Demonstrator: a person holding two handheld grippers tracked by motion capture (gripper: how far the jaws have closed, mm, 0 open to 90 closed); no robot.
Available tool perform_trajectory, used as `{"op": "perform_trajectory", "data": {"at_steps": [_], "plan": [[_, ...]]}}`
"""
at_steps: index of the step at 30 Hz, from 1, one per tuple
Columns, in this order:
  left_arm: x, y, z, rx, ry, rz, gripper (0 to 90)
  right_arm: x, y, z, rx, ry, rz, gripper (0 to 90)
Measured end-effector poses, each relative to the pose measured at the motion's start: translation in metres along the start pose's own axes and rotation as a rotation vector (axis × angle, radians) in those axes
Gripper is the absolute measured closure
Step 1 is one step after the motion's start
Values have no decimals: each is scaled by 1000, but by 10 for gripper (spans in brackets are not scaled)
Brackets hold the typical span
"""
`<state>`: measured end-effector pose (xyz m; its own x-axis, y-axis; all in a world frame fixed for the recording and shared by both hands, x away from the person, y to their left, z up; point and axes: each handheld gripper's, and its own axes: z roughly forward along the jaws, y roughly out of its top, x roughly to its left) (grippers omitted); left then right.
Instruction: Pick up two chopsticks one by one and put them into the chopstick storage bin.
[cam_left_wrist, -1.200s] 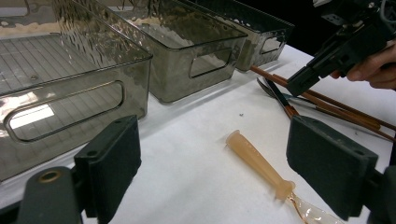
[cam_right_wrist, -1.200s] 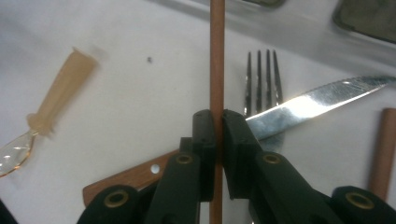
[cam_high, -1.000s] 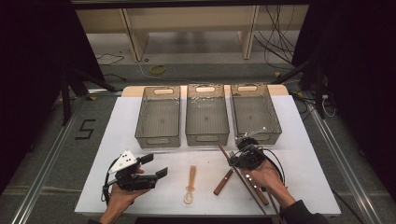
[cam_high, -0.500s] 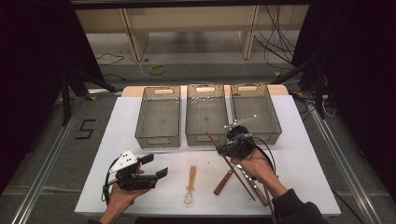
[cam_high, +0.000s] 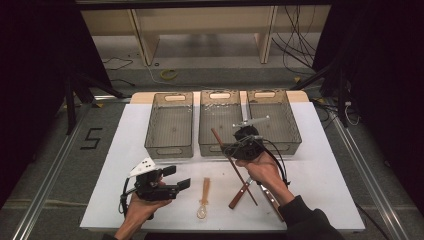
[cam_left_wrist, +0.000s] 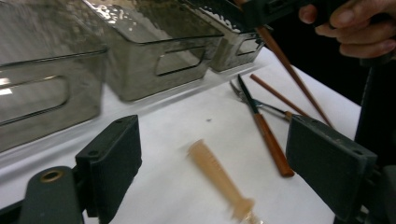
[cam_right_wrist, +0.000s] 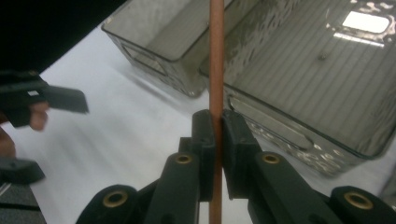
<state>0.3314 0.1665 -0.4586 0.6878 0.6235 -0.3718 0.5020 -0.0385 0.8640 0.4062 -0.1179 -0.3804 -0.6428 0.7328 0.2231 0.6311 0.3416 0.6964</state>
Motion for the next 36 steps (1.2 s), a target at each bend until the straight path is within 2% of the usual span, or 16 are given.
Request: {"op": "perform_trajectory", "data": {"at_steps": [2,4,8,10,12,14,18,25,32,36], "plan": [[-5,5,9,13,-21,-8,177,3,2,1,-12,3,0,849],[-8,9,19,14,-53,-33,180,6,4,2,-22,8,-1,848],[-15,17,33,38,-74,-38,189,11,6,3,-43,21,2,848],[-17,20,39,38,-88,-63,196,14,6,4,-50,28,0,848],[-19,23,43,44,-83,-72,205,16,6,5,-56,34,-3,848],[-21,25,49,46,-97,-81,240,18,6,5,-64,41,-1,849],[-26,28,58,54,-82,-73,291,21,6,6,-69,53,-1,848],[-30,32,71,69,-98,-99,363,25,5,8,-87,62,-3,848],[-30,32,75,74,-109,-112,481,28,4,10,-98,67,-4,848],[-29,32,76,77,-126,-120,540,28,5,10,-109,79,11,848]]}}
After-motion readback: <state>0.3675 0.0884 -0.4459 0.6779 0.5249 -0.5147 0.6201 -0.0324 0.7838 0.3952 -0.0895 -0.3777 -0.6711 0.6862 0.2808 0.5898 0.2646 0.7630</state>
